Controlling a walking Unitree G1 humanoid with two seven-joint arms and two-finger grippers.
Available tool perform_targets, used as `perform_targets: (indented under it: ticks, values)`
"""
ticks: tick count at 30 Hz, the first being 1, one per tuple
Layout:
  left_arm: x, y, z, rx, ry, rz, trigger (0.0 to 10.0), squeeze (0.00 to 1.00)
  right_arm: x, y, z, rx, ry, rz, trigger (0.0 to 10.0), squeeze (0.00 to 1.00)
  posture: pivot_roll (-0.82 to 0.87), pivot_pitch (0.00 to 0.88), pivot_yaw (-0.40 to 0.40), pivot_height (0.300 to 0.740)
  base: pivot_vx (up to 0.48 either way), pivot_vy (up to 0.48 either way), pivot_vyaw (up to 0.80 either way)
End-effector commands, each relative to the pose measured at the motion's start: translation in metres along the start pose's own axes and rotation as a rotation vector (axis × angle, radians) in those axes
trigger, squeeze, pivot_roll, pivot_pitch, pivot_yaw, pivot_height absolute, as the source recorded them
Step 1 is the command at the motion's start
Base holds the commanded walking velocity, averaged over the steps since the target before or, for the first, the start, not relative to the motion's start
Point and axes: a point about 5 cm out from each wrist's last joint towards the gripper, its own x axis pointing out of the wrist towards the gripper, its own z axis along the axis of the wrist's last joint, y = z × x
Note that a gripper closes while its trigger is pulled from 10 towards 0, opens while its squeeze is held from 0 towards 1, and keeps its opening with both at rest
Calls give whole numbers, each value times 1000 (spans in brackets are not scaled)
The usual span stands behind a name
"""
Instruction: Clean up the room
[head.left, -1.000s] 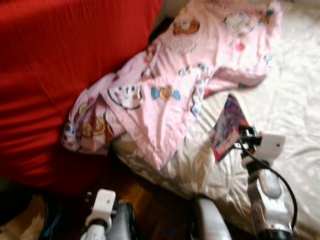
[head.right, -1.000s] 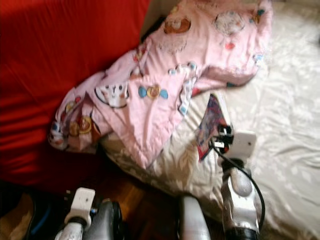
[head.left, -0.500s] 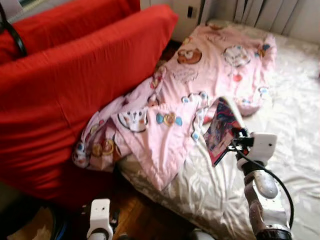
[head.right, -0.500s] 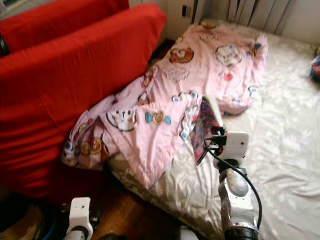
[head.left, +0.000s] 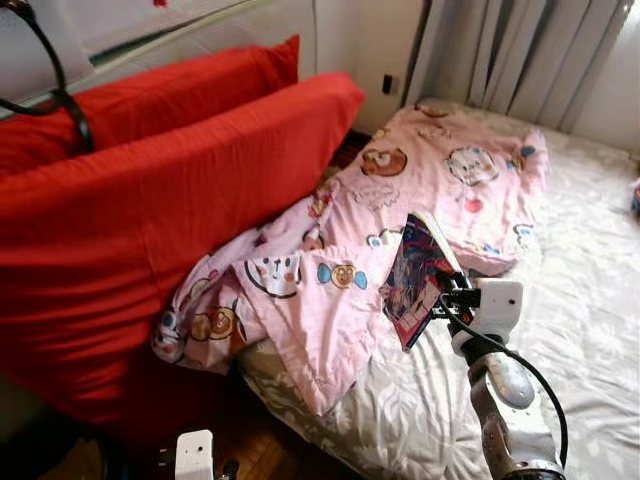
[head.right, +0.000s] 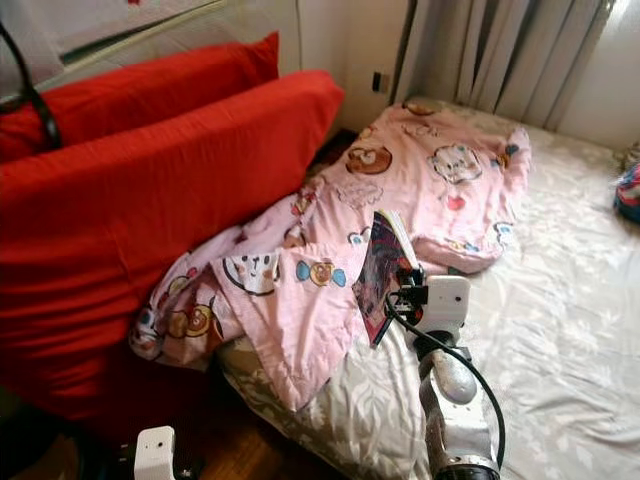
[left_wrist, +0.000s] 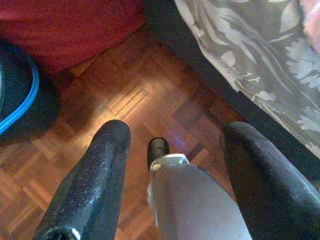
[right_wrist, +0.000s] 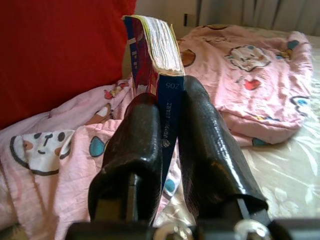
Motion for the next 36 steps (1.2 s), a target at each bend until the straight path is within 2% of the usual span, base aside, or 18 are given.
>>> perform_targets:
  ticks: [1,7,10,14,19,24,36]
  values:
    - [-2,1,-9,-18,45,15,10000,0,0,-7,1,8,-10,-40,10000,0,-110,14,-16,740,0,0,-650]
    - [-2,2,-11,-12,59,15,10000,0,-2,-8,0,2,-10,-53,10000,0,-133,6,-10,740,0,0,-794]
    - [-1,2,-6,80,42,-16,10000,0,-2,-11,0,3,-1,-83,10000,0,-137,0,-13,740,0,0,-788]
    - [-1,5,-7,56,52,1,10000,0,-1,-11,-1,-3,1,-84,10000,0,-134,0,-11,740,0,0,-784]
    - [-2,4,-8,99,50,-8,10000,0,0,-9,0,0,-3,-90,10000,0,-138,1,-8,740,0,-192,-783]
    - [-1,2,-7,117,43,-20,10000,0,1,-14,3,-11,-8,-114,10000,0,-139,77,-17,740,0,-96,-784]
    - [1,6,1,106,16,4,10000,0,-1,-14,4,-14,-6,-128,10000,0,-124,146,-30,740,0,0,-782]
